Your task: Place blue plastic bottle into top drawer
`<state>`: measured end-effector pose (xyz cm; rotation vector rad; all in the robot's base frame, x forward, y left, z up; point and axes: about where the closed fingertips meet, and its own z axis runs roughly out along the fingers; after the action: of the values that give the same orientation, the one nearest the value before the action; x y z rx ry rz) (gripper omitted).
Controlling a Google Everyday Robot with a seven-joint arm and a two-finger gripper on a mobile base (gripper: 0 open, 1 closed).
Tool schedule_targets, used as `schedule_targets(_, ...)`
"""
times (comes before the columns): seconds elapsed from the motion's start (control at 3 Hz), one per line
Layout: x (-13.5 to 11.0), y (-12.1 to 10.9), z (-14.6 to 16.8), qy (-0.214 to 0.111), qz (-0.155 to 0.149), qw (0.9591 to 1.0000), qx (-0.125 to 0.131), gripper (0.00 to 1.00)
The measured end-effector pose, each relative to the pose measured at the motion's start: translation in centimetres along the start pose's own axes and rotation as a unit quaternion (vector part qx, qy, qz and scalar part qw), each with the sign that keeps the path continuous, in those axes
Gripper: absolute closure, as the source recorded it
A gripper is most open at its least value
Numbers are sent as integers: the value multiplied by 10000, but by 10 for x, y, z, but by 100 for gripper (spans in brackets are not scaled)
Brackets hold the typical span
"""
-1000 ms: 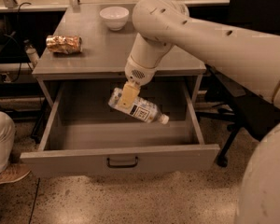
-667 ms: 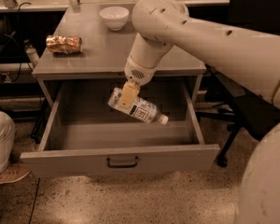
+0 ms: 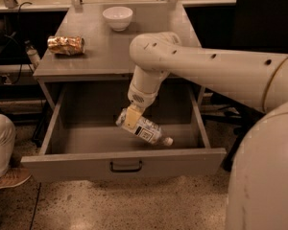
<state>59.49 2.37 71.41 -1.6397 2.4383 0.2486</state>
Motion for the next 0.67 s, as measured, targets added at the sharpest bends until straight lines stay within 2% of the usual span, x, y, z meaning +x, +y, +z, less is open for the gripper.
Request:
schedule_targets(0.33,13,-11,39,-81,539,9984,112,75)
schedule_targets(0.67,16,-21,54,-194,755,9968,195,51)
